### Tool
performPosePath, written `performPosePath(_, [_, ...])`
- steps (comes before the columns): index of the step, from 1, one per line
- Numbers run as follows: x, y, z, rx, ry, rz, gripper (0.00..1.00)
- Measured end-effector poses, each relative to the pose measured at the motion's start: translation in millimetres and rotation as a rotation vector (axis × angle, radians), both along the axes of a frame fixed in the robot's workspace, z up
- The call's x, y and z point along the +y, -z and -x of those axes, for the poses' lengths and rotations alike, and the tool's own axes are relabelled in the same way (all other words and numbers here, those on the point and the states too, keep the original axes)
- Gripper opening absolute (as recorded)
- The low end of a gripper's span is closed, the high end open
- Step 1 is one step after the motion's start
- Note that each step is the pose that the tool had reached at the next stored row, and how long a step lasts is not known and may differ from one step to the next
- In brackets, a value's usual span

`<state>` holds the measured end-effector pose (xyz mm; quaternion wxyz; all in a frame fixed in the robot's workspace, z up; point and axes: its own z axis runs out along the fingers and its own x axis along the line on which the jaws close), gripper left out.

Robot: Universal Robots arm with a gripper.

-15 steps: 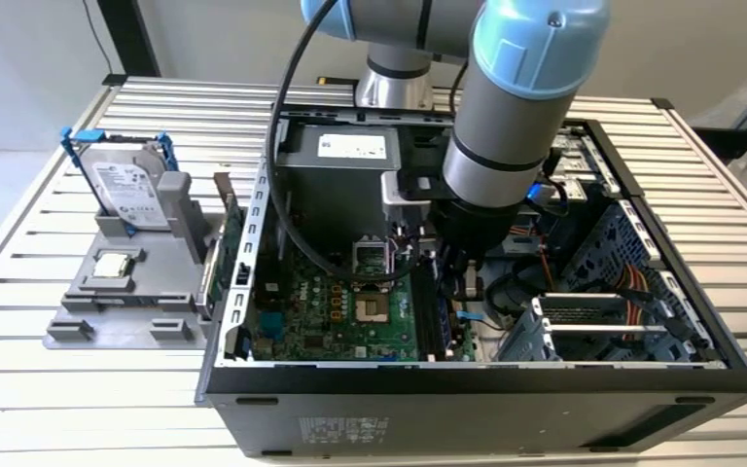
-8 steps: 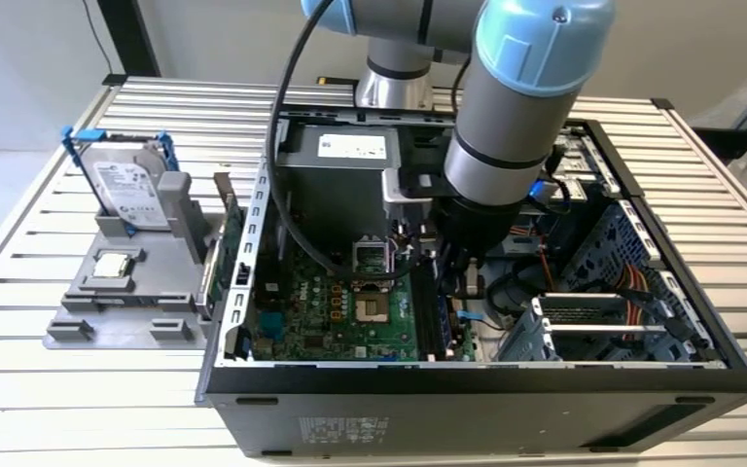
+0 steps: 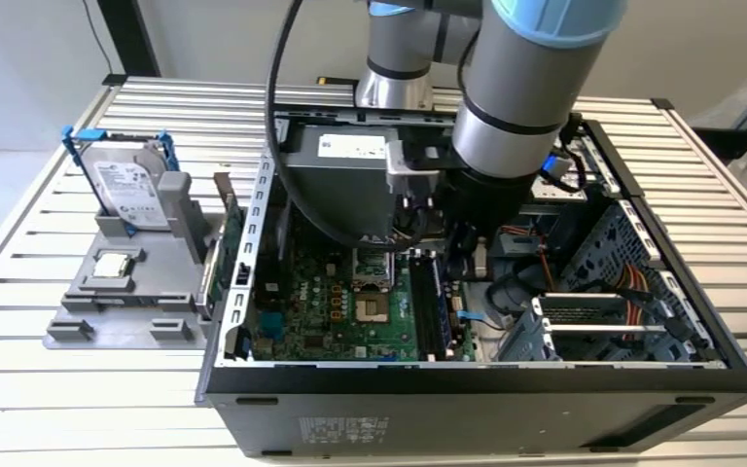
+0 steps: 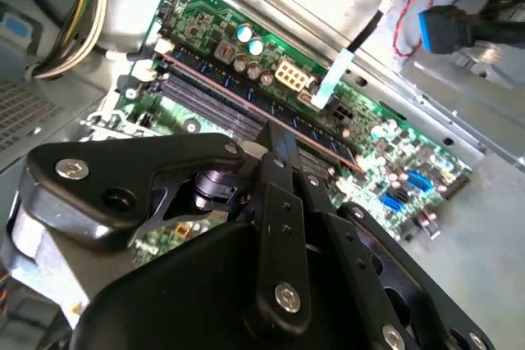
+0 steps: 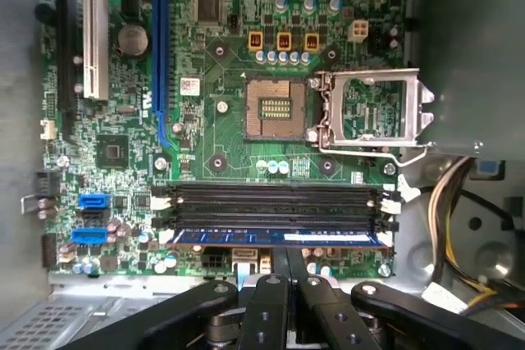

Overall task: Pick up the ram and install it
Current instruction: 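Press down the ram until it locks into place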

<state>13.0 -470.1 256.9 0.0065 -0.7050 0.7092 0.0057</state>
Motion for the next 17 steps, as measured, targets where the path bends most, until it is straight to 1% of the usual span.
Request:
performPosePath(5, [0.0,-15.7,0.0,0.0003,0.000,0.0002,0.00])
performPosePath(10, [0.0,-26.8,0.0,0.0022,0.000,0.0010,0.00])
performPosePath(14, [0.0,-33.4,0.0,0.0030,0.000,0.0010,0.00])
performPosePath(15, [0.0,-34.6,0.0,0.0030,0.000,0.0009,0.00])
performPosePath(17, [0.0,-34.7,0.0,0.0029,0.000,0.0005,0.00])
